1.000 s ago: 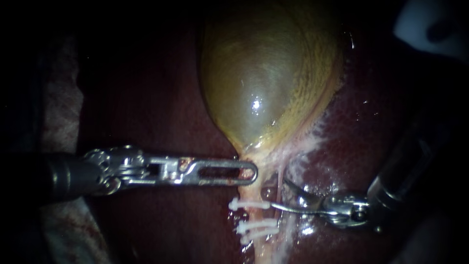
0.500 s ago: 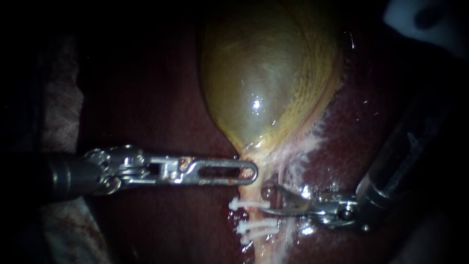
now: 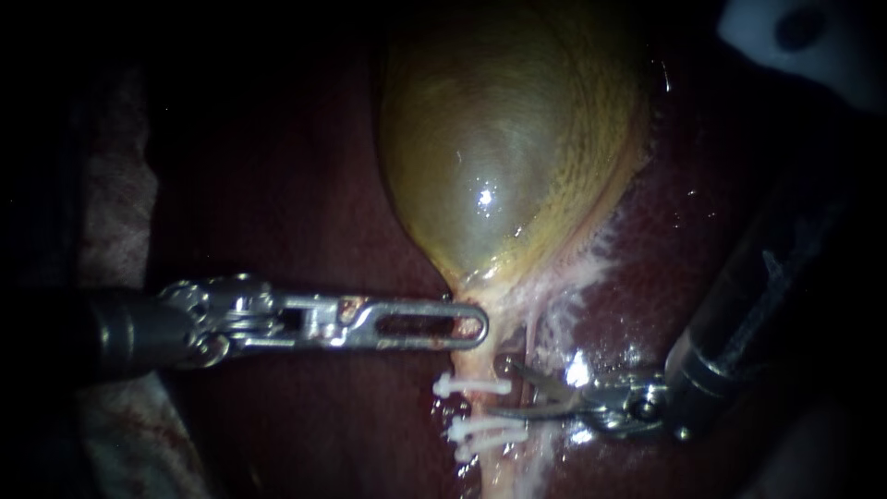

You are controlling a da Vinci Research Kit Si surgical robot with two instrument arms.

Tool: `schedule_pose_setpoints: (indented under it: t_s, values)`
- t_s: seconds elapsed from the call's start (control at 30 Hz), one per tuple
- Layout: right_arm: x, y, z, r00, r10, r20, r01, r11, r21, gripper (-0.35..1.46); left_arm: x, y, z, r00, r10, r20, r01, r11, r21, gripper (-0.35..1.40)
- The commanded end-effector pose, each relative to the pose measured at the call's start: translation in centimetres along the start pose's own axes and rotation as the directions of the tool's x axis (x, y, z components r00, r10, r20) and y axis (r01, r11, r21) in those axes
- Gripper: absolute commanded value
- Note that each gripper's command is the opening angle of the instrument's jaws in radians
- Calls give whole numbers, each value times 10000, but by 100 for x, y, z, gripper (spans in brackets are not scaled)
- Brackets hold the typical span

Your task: Go to the cutting position left tube

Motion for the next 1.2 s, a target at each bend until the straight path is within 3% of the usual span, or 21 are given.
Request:
schedule_pose_setpoints:
  t_s: [0.03, 0.43, 0.8, 1.2]
  values:
    - [-2, 1, 1, 10000, -14, 60, 14, 10000, -12, 138, 0, 0, 0, 10000, -2, 0, 2, 10000, 3, -35]
    - [-7, 8, 13, 9976, 379, 581, -383, 9993, 59, 135, 0, 0, 0, 10000, -3, -1, 3, 10000, 3, -35]
    - [1, 3, 30, 9959, 435, 788, -476, 9976, 508, 129, 0, 0, 0, 10000, -4, -2, 4, 10000, 4, -35]
    - [-1, 10, 47, 9932, 580, 1010, -638, 9964, 552, 124, 0, 0, 0, 10000, -5, -2, 5, 10000, 4, -35]
